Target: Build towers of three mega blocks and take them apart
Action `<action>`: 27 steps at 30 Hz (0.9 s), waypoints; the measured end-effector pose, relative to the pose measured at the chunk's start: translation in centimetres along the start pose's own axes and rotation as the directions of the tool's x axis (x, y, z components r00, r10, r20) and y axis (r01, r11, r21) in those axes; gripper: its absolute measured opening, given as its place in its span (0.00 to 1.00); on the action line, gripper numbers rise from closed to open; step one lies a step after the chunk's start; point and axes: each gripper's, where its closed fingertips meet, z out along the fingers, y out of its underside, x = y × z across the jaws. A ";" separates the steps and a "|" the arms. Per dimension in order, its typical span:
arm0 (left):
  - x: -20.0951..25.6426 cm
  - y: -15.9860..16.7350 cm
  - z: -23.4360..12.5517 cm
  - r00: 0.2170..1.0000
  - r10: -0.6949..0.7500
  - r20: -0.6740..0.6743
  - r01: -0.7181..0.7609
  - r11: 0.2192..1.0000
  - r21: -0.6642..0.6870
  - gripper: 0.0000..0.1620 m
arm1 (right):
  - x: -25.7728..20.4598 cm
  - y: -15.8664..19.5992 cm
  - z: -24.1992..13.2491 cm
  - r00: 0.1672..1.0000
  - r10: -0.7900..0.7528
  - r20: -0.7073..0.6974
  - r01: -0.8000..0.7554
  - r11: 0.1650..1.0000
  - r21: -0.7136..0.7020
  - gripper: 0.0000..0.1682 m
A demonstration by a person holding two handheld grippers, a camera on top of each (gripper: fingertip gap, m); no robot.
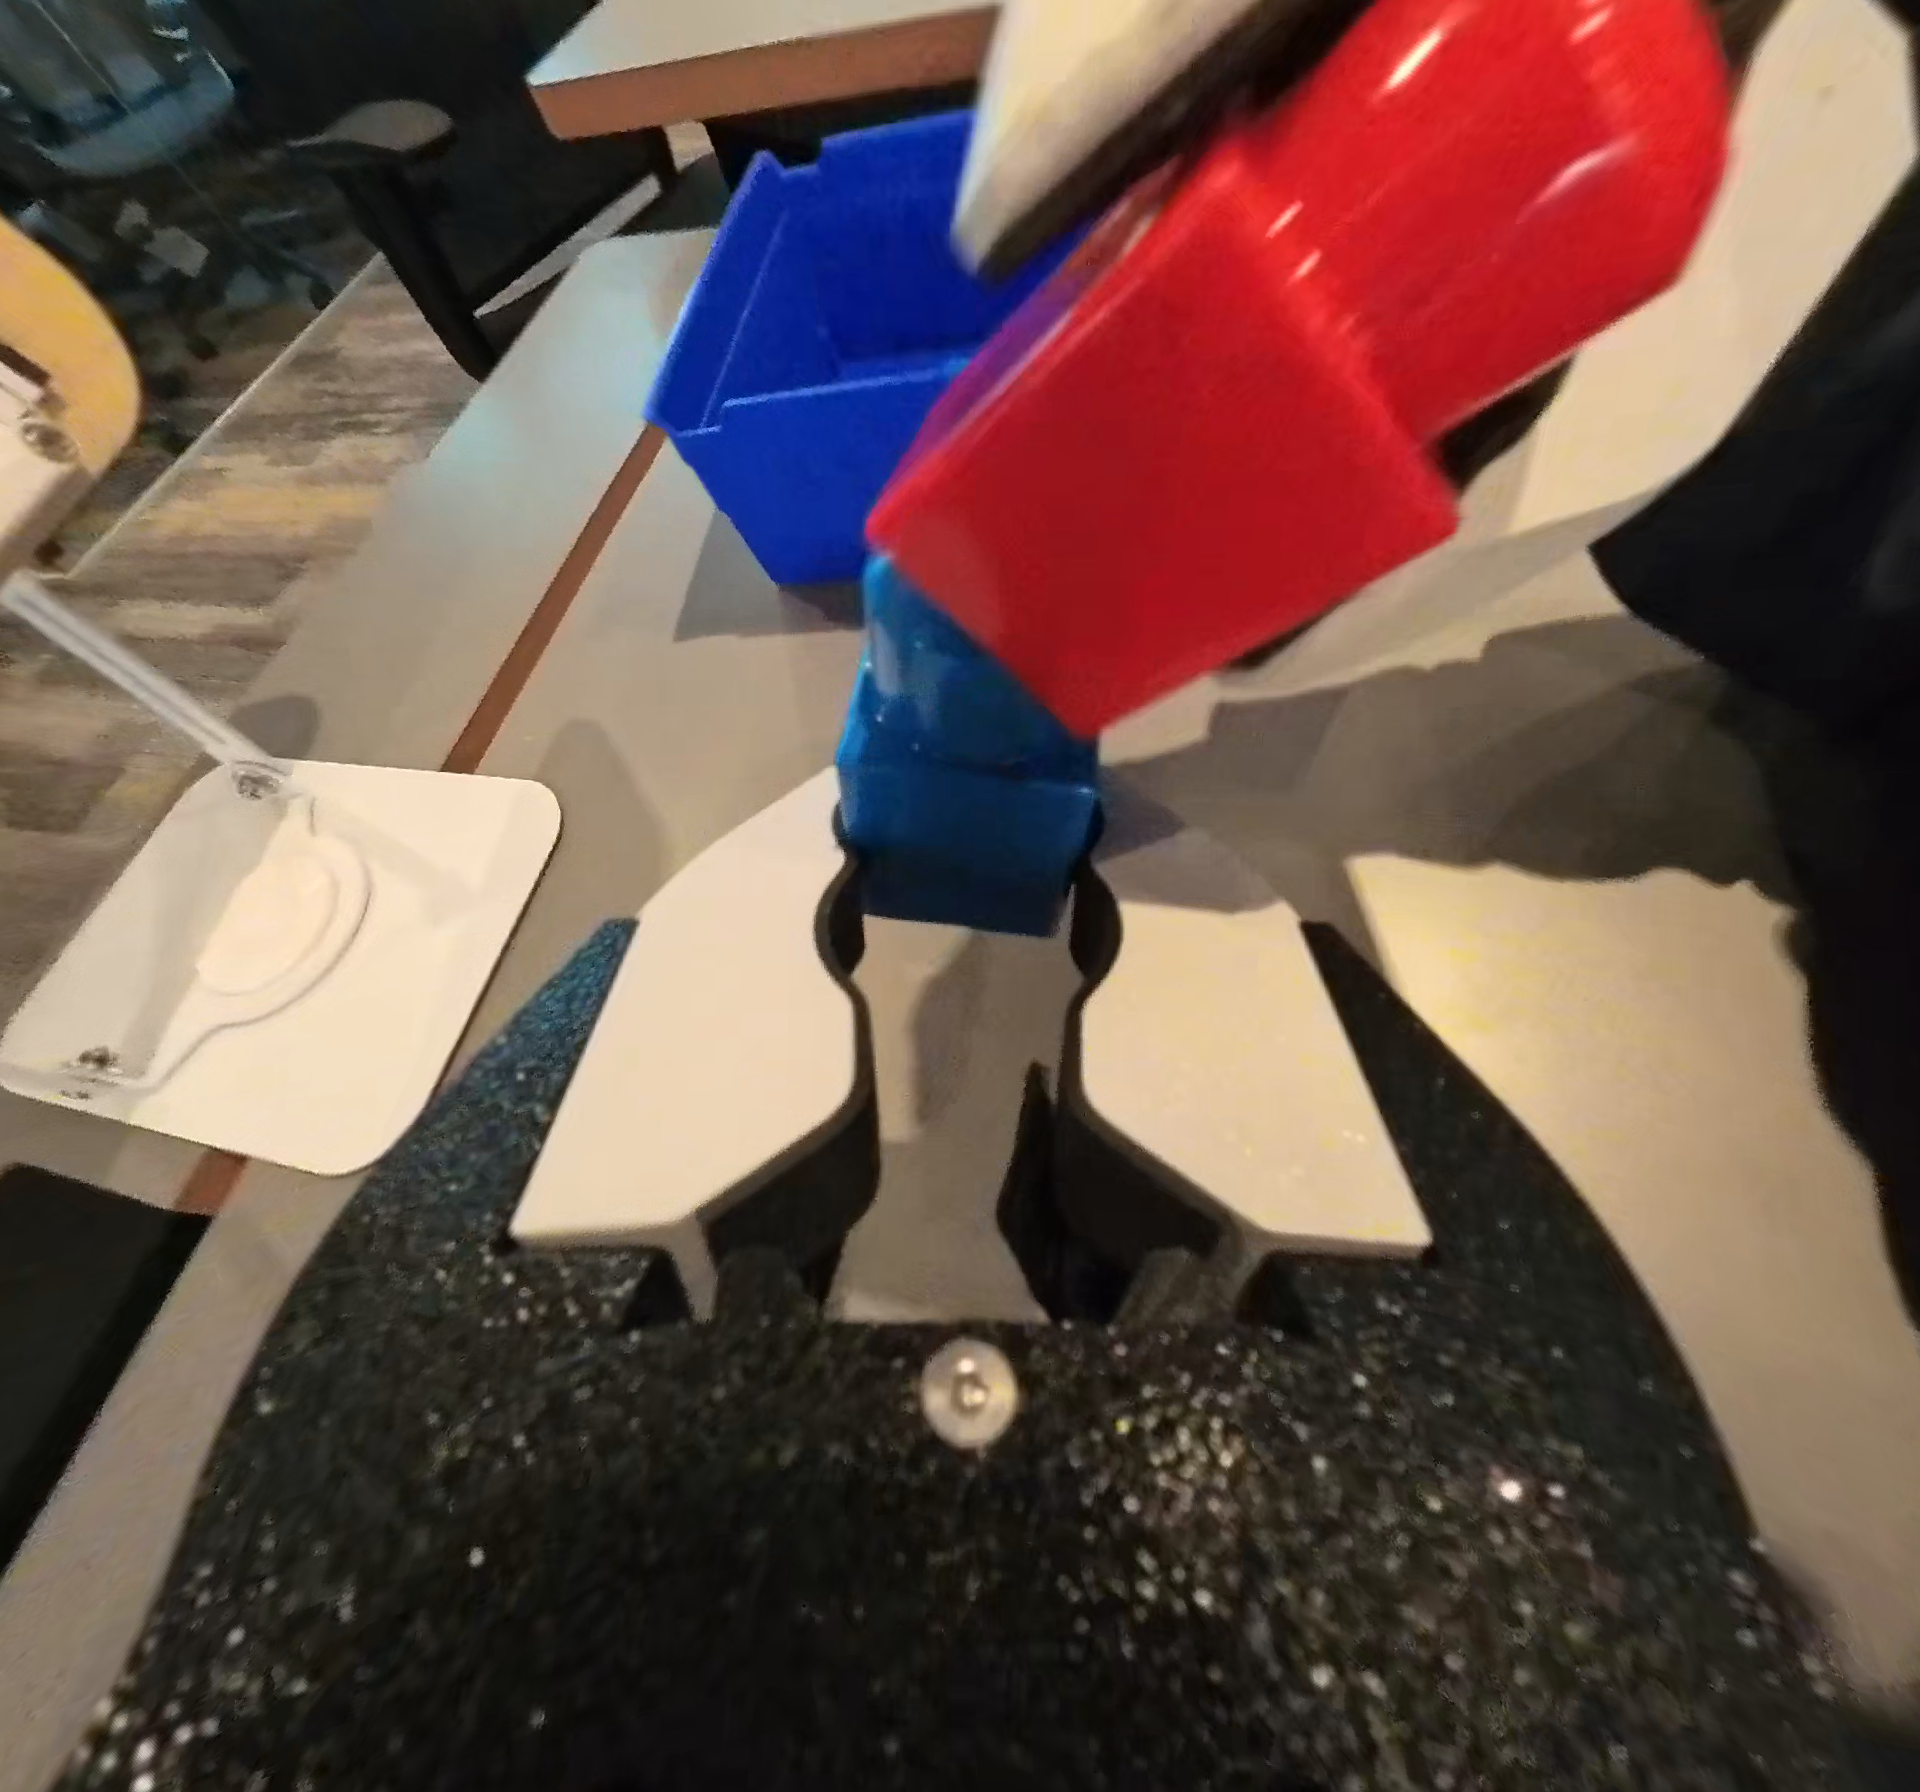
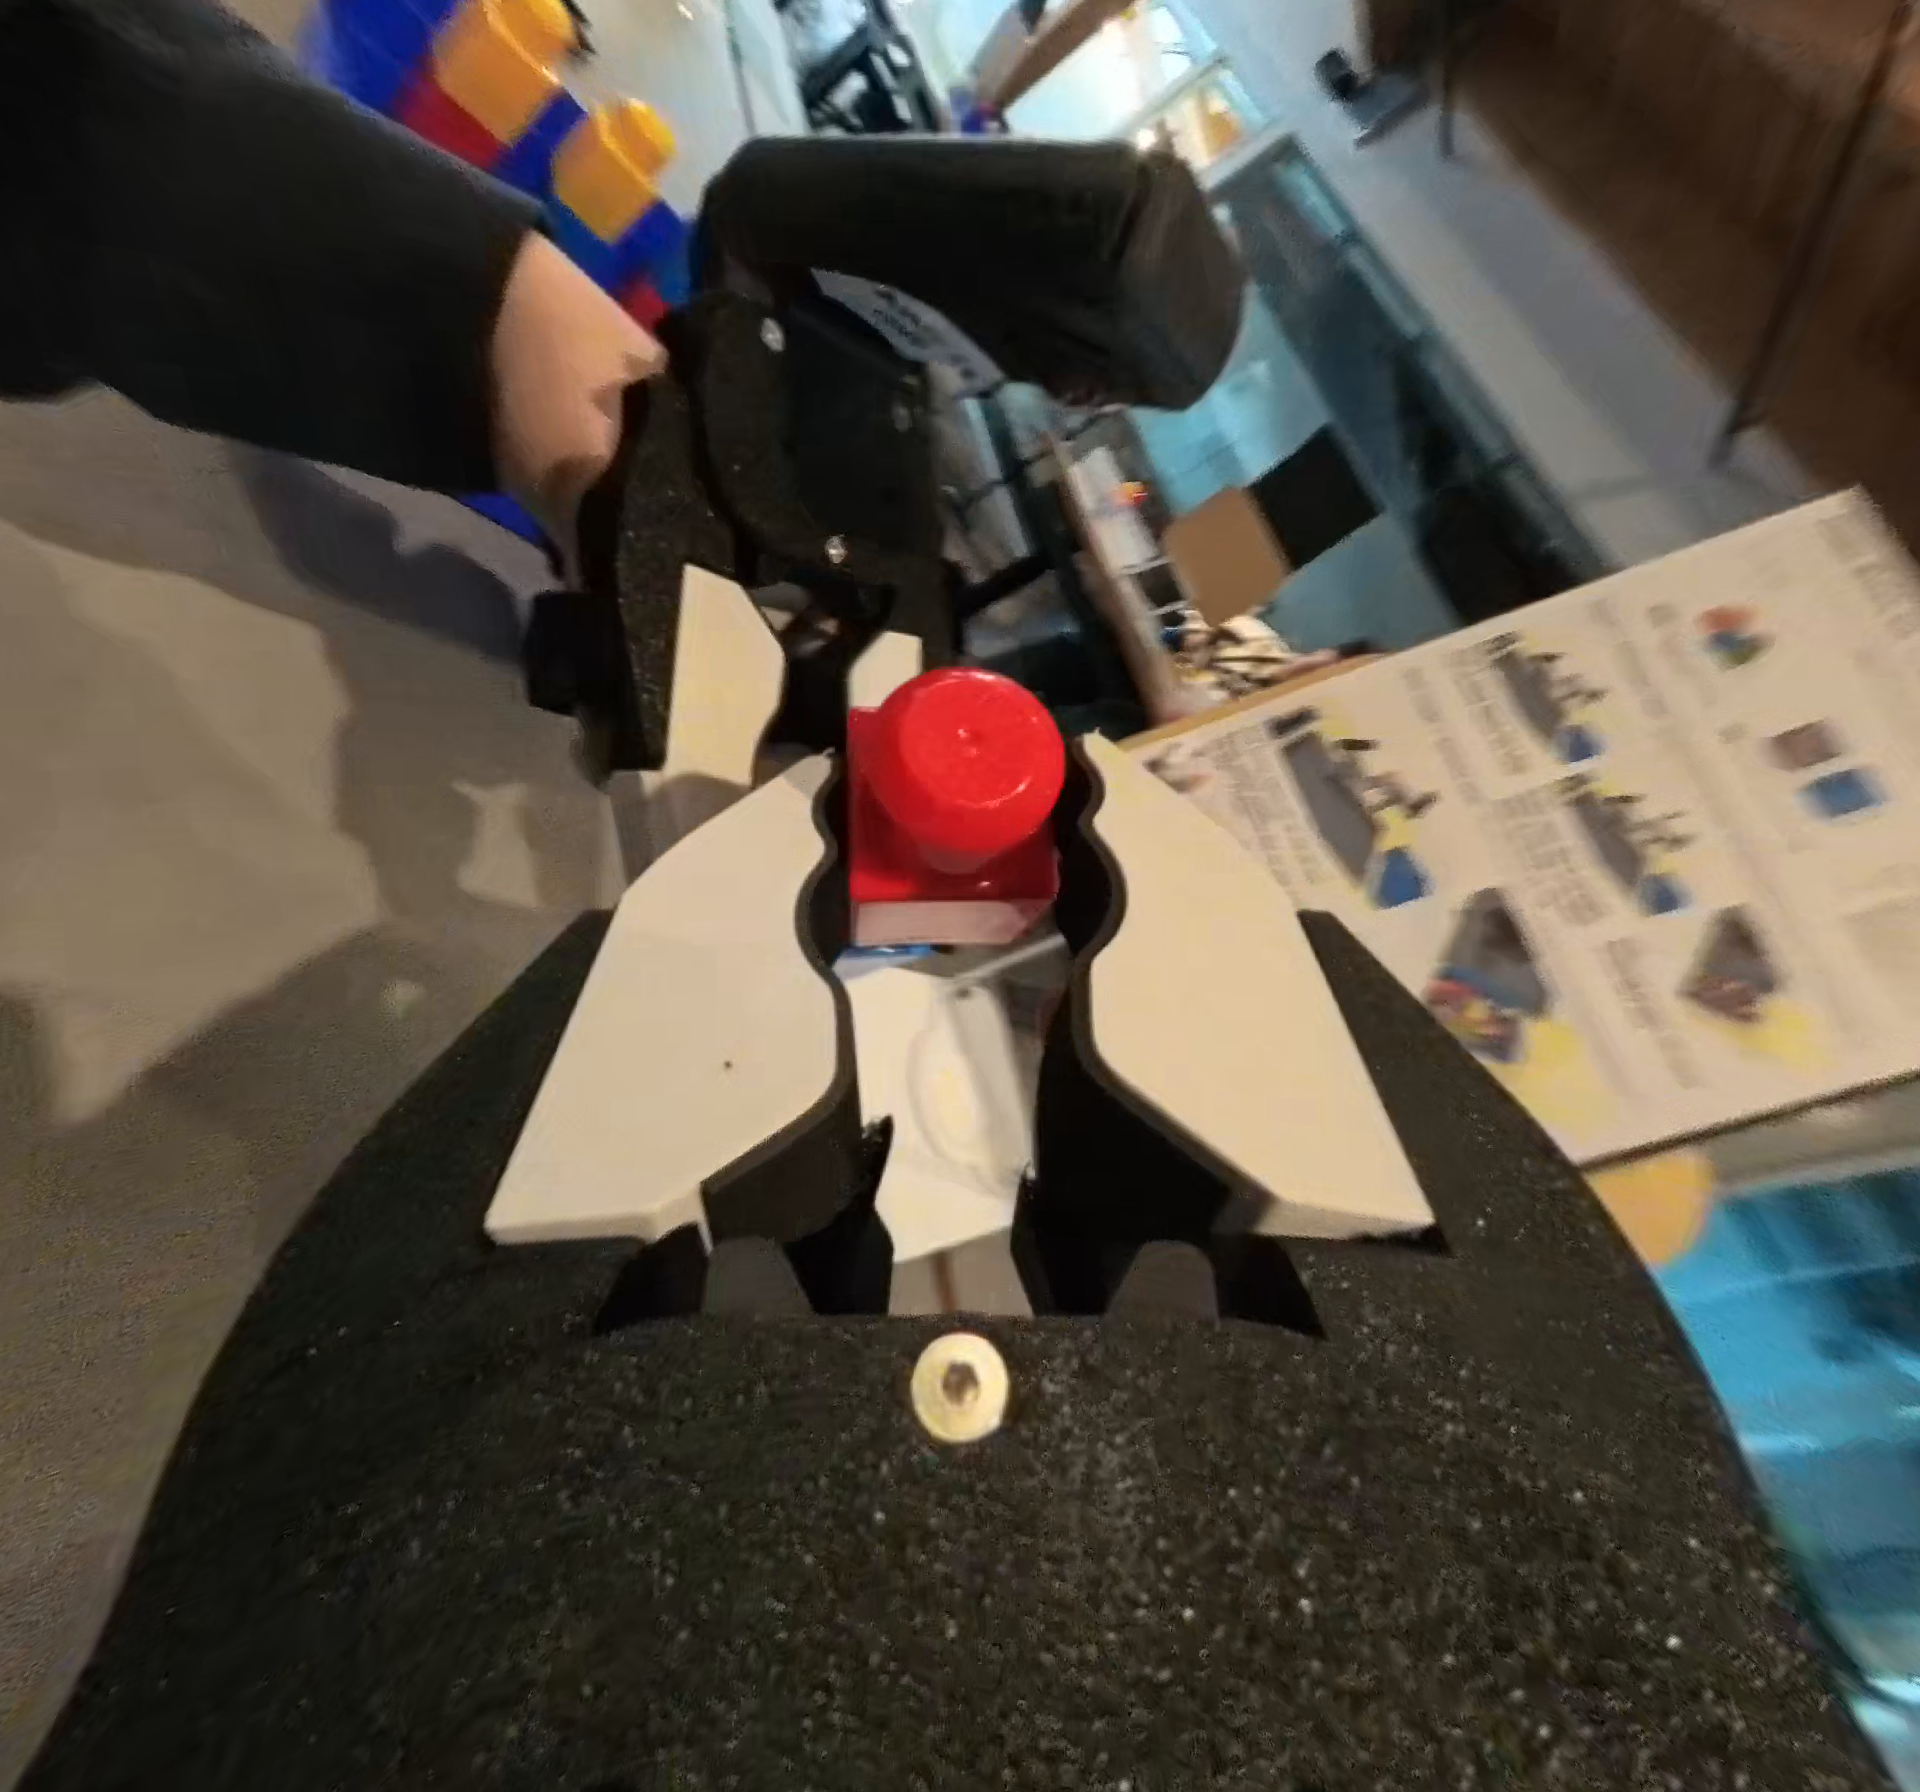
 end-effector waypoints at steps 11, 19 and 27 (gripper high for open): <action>-1.2 0.1 -0.5 0.996 0.048 0.080 -0.049 0.999 0.011 0.23 | 3.4 12.0 -8.2 0.964 0.168 -0.207 -0.258 0.774 -0.577 0.22; -1.2 0.2 -0.3 0.995 0.060 0.082 -0.061 0.998 0.006 0.23 | -0.5 22.4 -18.3 0.849 0.333 -0.411 -0.482 0.166 -0.861 0.22; -1.2 0.3 -0.2 0.993 0.079 0.086 -0.079 0.997 -0.004 0.23 | -1.7 24.6 -20.4 0.821 0.326 -0.468 -0.500 0.017 -0.866 0.23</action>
